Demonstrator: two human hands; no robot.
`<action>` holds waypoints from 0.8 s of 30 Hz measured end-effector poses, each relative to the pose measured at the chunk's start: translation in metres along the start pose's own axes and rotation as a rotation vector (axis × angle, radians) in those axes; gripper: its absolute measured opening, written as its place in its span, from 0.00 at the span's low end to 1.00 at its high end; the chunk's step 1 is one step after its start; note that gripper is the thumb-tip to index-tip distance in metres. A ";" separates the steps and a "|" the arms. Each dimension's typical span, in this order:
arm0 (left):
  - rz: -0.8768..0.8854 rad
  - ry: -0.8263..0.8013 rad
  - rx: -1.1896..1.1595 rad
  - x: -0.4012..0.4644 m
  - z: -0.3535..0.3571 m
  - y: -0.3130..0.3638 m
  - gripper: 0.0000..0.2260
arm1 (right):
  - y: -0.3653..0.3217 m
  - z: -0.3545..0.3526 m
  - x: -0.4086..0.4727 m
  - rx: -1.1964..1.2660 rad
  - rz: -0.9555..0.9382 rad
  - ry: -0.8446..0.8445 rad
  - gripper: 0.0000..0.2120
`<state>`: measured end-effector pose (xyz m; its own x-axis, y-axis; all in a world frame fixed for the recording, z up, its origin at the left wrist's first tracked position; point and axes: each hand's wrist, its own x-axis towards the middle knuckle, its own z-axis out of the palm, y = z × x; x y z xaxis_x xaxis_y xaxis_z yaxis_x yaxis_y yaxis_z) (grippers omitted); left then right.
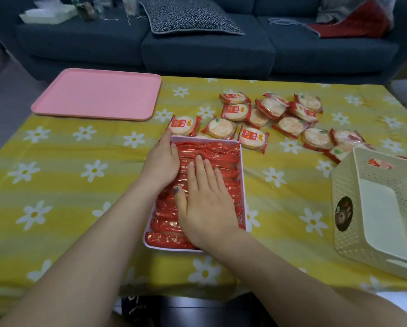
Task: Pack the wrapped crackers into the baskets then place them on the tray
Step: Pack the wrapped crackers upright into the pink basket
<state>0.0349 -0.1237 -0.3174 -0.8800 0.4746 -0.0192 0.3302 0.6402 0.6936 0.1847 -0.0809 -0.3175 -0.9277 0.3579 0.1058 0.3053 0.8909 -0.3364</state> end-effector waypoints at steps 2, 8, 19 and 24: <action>0.019 0.013 -0.015 -0.003 -0.003 0.000 0.22 | 0.008 0.003 0.001 -0.054 -0.007 -0.020 0.35; 0.005 0.010 -0.053 -0.005 -0.005 0.002 0.20 | 0.017 -0.011 0.011 -0.091 -0.012 0.043 0.34; -0.105 -0.032 -0.115 -0.005 -0.006 0.003 0.18 | 0.042 -0.015 0.046 -0.210 0.078 -0.097 0.35; -0.261 -0.079 -0.223 -0.009 -0.014 0.004 0.22 | 0.057 -0.049 0.041 0.105 0.199 0.141 0.34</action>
<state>0.0398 -0.1339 -0.3040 -0.8929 0.3635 -0.2659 0.0075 0.6023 0.7982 0.1746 -0.0013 -0.2867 -0.8100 0.5655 0.1550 0.4480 0.7674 -0.4586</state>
